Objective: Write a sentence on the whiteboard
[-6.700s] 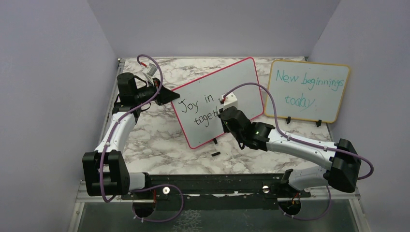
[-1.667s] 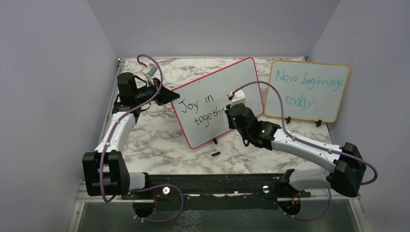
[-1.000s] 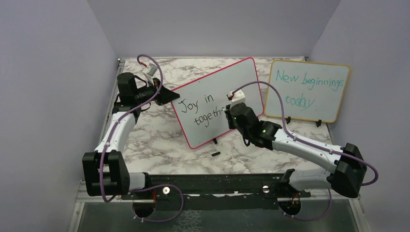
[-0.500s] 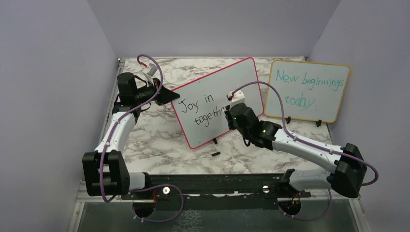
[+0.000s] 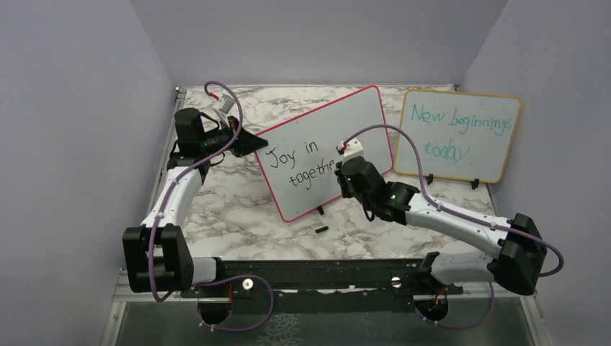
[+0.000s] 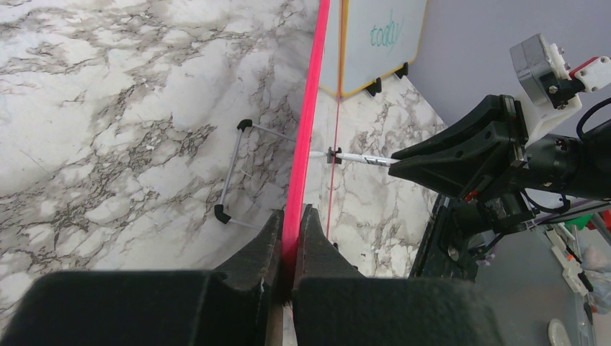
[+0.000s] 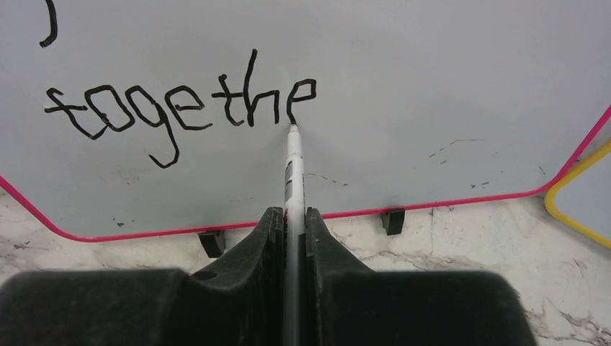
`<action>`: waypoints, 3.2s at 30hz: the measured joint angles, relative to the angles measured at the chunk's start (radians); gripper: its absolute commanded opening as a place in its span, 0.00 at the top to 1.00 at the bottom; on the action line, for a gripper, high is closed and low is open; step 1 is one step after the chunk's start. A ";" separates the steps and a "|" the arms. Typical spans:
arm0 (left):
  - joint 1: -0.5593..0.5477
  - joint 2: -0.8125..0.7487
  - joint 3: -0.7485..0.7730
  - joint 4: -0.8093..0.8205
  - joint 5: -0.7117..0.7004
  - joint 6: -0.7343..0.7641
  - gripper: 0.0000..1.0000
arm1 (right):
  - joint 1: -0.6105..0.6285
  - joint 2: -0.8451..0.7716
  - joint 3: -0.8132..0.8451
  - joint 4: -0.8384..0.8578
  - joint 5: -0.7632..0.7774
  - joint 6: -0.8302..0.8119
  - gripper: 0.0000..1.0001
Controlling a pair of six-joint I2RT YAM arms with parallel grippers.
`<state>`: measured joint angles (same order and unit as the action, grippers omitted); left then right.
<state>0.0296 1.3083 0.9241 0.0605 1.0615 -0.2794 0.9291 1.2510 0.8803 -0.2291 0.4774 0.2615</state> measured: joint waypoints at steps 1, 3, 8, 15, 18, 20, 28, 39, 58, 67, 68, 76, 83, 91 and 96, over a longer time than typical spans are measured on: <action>0.000 0.000 0.000 0.000 0.000 0.000 1.00 | 0.000 0.000 -0.002 -0.003 0.000 0.000 0.99; 0.000 0.000 0.000 0.000 0.000 0.000 1.00 | 0.000 0.000 -0.006 -0.006 0.003 0.000 1.00; 0.000 0.000 0.000 0.000 0.000 0.000 1.00 | 0.000 -0.005 -0.013 -0.009 0.023 0.007 1.00; 0.000 0.000 0.000 0.000 0.000 0.000 1.00 | 0.000 -0.024 -0.021 -0.007 0.063 0.011 1.00; 0.000 0.000 0.000 0.000 0.000 0.000 1.00 | -0.001 -0.044 -0.027 0.002 0.064 0.011 1.00; 0.000 0.000 0.000 0.000 0.000 0.000 1.00 | -0.001 -0.058 -0.029 0.004 0.064 0.010 0.99; 0.000 0.000 0.000 0.000 0.000 0.000 1.00 | -0.002 -0.066 -0.029 0.031 0.064 -0.001 0.99; 0.000 0.000 0.000 0.000 0.000 0.000 1.00 | -0.008 -0.040 -0.029 0.063 0.065 -0.011 1.00; 0.000 0.000 0.000 0.000 0.000 0.000 1.00 | -0.021 -0.017 -0.029 0.087 0.075 -0.012 1.00; 0.000 0.000 0.000 0.000 0.000 0.000 1.00 | -0.021 -0.016 -0.029 0.067 0.075 0.000 0.99; 0.000 0.000 0.000 0.000 0.000 0.000 1.00 | -0.021 -0.016 -0.029 0.061 0.075 0.003 0.99; 0.000 0.000 0.000 -0.001 0.000 0.000 1.00 | -0.021 -0.022 -0.057 0.023 0.074 0.032 1.00; 0.000 0.000 0.000 -0.001 0.000 0.000 1.00 | -0.021 -0.023 -0.064 0.003 0.074 0.037 1.00; 0.000 0.000 0.000 -0.001 0.000 0.000 1.00 | -0.021 -0.021 -0.064 0.008 0.074 0.027 1.00; 0.000 0.000 0.000 -0.001 0.000 0.000 1.00 | -0.022 -0.019 -0.061 0.011 0.074 0.014 1.00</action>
<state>0.0296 1.3083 0.9245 0.0593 1.0615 -0.2794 0.9073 1.2324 0.8192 -0.2176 0.5514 0.2756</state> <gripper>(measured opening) 0.039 0.163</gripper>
